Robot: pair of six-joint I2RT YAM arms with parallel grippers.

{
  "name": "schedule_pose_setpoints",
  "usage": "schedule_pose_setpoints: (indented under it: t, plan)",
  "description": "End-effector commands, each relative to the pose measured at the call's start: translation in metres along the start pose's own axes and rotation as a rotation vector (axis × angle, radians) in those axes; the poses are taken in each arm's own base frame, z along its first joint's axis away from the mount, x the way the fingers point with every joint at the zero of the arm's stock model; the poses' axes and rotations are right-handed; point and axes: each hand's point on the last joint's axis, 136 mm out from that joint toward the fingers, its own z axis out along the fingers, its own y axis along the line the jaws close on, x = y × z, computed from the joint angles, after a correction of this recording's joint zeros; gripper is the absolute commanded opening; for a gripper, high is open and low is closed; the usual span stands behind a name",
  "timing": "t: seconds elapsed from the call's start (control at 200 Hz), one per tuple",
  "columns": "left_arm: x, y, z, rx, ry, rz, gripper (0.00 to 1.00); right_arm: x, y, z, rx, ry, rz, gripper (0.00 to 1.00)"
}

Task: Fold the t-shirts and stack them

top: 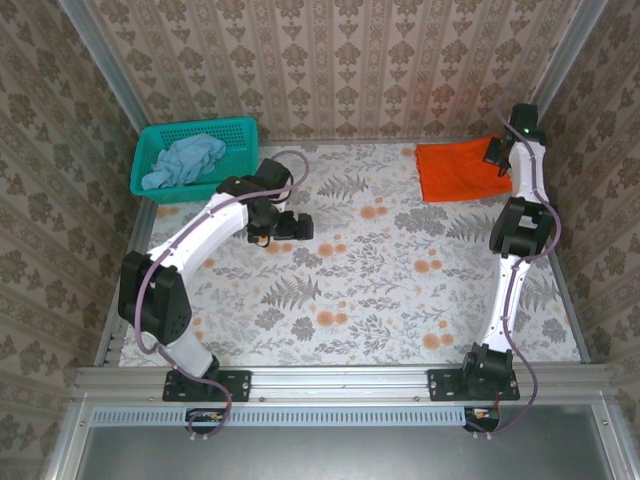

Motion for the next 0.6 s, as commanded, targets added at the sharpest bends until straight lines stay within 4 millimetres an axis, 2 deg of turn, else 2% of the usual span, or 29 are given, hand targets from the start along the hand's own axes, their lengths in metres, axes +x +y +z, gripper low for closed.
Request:
schedule_pose_setpoints:
  t: [0.0, 0.31, 0.4, 0.53, 0.595]
  plan:
    - [0.003, 0.002, -0.005, -0.019, 0.04, 0.003, 1.0, 0.002, -0.019, 0.007, 0.034, 0.014, -0.023, 0.0]
    - [0.0, -0.003, -0.004, -0.019, 0.076, 0.016, 1.0, 0.004, -0.042, 0.015, 0.045, 0.024, 0.005, 0.0]
    - [-0.001, -0.004, -0.002, -0.016, 0.082, 0.018, 1.0, 0.0, -0.043, 0.015, 0.041, 0.009, 0.004, 0.0]
    - [-0.002, -0.007, -0.001, -0.008, 0.092, 0.018, 1.0, -0.004, -0.046, 0.017, 0.046, -0.007, 0.006, 0.11]
    - [-0.002, -0.008, -0.001, -0.007, 0.095, 0.02, 1.0, -0.006, -0.048, 0.018, 0.04, -0.014, 0.013, 0.12]
